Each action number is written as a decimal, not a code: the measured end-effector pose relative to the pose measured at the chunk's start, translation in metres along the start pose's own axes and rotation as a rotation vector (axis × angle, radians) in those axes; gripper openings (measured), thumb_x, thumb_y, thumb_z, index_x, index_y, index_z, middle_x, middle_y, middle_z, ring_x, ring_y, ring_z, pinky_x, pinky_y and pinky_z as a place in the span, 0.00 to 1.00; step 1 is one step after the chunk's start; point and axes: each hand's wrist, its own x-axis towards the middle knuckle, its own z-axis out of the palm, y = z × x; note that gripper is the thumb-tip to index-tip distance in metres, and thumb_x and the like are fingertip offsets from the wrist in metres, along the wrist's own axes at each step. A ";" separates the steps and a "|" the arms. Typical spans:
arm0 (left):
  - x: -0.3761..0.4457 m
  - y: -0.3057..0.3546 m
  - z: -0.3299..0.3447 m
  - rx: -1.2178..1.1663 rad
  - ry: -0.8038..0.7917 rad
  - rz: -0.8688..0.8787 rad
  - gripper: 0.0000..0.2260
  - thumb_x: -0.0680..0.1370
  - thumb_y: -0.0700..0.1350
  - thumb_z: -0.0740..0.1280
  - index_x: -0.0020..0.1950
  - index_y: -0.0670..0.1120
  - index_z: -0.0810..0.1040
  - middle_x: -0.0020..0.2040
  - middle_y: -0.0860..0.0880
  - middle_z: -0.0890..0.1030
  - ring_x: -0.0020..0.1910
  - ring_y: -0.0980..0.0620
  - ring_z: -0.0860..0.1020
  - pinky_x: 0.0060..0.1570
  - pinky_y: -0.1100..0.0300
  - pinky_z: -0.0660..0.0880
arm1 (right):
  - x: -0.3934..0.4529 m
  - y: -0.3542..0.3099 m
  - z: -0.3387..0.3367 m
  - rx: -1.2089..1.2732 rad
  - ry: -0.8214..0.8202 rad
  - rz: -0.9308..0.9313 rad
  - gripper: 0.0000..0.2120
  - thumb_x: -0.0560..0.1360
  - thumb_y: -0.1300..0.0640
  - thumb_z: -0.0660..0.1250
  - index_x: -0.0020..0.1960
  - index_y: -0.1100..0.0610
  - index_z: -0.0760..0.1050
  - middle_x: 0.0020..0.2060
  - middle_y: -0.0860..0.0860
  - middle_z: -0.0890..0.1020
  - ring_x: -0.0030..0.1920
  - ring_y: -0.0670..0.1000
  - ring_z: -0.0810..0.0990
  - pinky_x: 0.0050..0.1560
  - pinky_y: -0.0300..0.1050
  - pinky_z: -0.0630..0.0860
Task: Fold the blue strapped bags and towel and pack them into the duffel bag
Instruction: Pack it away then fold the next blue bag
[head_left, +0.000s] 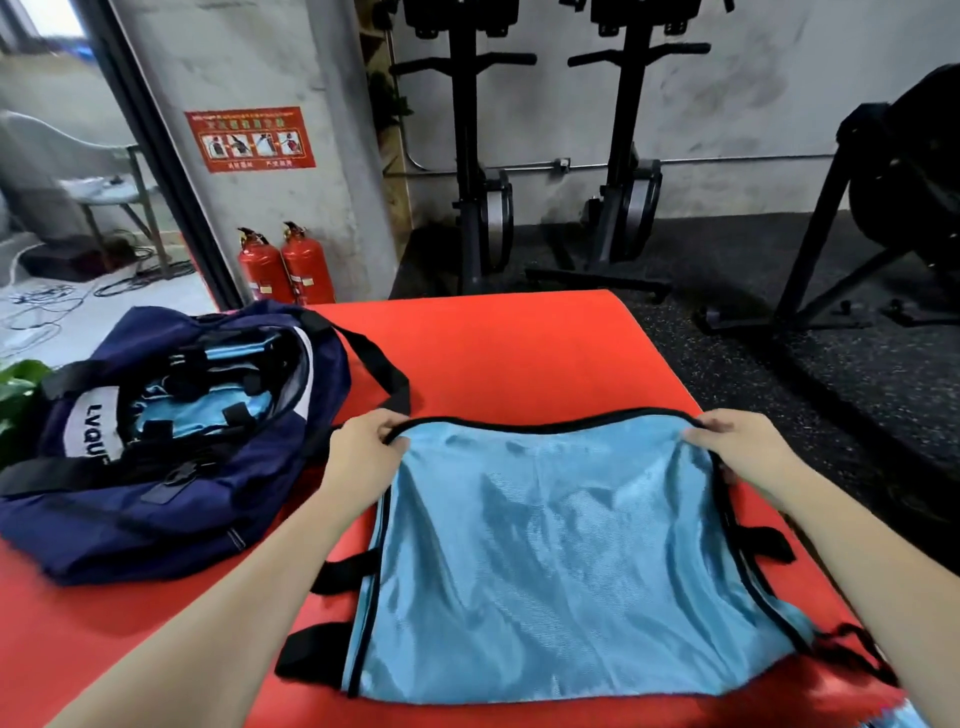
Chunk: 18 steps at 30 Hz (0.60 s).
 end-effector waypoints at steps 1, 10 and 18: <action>0.002 0.003 -0.001 -0.031 0.031 0.003 0.11 0.75 0.39 0.68 0.51 0.53 0.83 0.43 0.55 0.83 0.44 0.56 0.80 0.44 0.64 0.70 | 0.000 -0.004 -0.002 0.037 -0.004 -0.002 0.01 0.74 0.60 0.75 0.45 0.57 0.84 0.38 0.51 0.84 0.39 0.48 0.79 0.43 0.44 0.72; 0.001 -0.004 0.009 -0.019 0.040 -0.014 0.18 0.77 0.37 0.69 0.67 0.43 0.77 0.59 0.47 0.81 0.59 0.48 0.79 0.61 0.59 0.71 | -0.003 -0.018 0.018 -0.345 0.095 -0.020 0.23 0.74 0.47 0.74 0.64 0.56 0.76 0.58 0.54 0.80 0.59 0.57 0.79 0.65 0.50 0.71; -0.102 0.045 0.055 0.011 -0.181 0.321 0.18 0.80 0.46 0.66 0.70 0.47 0.75 0.73 0.46 0.72 0.74 0.50 0.67 0.73 0.66 0.56 | -0.135 -0.047 0.082 -0.425 -0.145 -0.486 0.18 0.81 0.51 0.65 0.68 0.57 0.74 0.64 0.51 0.76 0.61 0.48 0.75 0.66 0.38 0.66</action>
